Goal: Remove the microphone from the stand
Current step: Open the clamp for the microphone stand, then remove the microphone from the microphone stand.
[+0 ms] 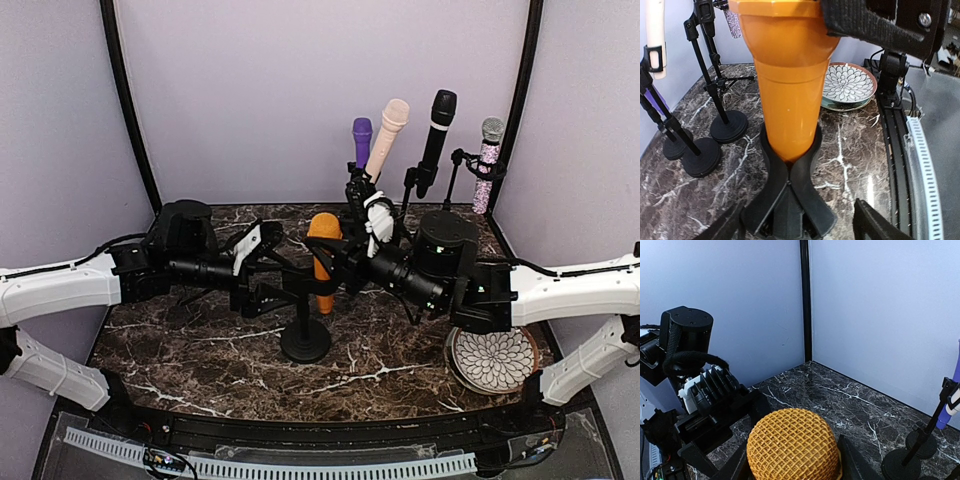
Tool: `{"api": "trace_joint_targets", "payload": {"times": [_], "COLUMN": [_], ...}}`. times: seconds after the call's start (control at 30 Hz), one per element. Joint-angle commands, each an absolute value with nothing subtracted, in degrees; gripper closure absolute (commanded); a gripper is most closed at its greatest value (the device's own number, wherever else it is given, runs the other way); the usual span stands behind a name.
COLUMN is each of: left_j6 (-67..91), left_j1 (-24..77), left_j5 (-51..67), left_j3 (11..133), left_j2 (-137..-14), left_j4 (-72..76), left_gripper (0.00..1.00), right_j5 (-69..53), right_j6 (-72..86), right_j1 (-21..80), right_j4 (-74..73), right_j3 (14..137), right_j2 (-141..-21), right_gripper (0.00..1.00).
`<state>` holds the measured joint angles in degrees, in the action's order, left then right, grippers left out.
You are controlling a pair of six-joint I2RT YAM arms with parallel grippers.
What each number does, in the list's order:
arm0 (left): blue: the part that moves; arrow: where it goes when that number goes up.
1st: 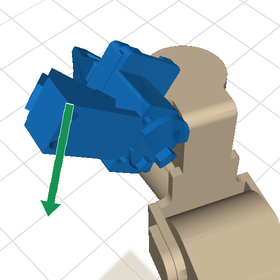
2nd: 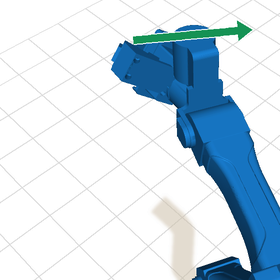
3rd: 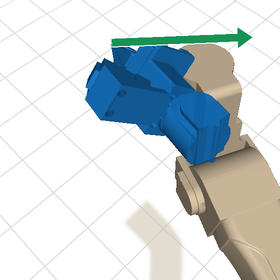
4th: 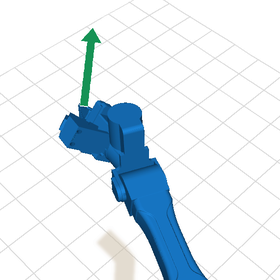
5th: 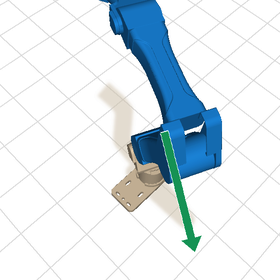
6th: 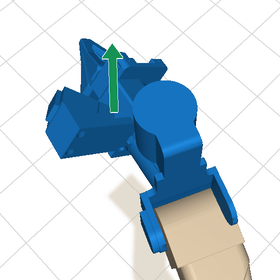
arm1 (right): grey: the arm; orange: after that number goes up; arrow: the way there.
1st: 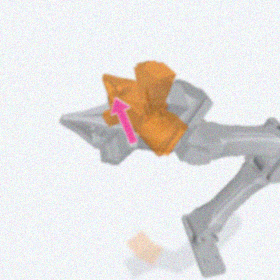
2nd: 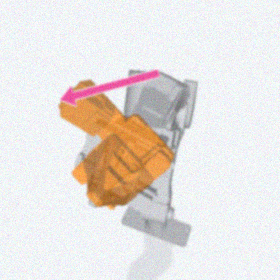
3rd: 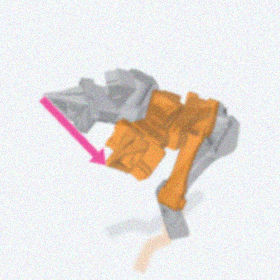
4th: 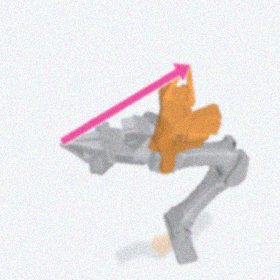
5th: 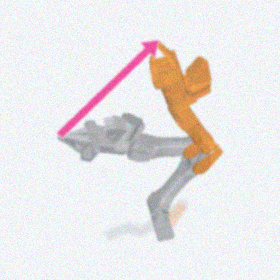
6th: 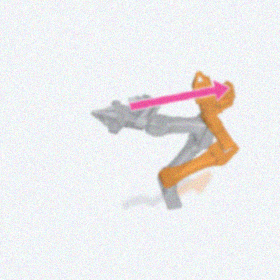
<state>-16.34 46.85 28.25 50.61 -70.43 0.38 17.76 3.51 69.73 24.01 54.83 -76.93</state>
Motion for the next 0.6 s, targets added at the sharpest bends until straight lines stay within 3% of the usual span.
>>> {"api": "trace_joint_targets", "payload": {"times": [0.0,0.13,0.2,0.27,0.57], "left_j6": [-16.18,-16.85,-17.28,-17.65,-18.18], "left_j1": [47.10,47.11,47.11,47.11,47.11], "left_j5": [29.16,29.16,29.21,29.02,27.60], "left_j3": [51.23,51.44,51.83,51.87,51.59], "left_j2": [-69.85,-69.99,-70.11,-70.01,-69.35], "left_j4": [1.28,0.44,-0.09,-1.08,-1.50], "left_gripper": [0.31,0.56,0.77,0.85,0.91], "right_j5": [17.00,16.71,16.94,17.80,34.02], "right_j6": [3.43,3.59,3.56,3.18,-1.51], "right_j1": [69.58,69.61,69.60,69.61,69.55], "right_j4": [27.72,27.89,27.71,27.35,20.58], "right_j3": [55.45,55.51,55.46,55.37,54.02], "right_j2": [-77.16,-77.21,-77.11,-76.65,-71.60], "right_gripper": [0.96,0.96,0.96,0.96,0.98]}}
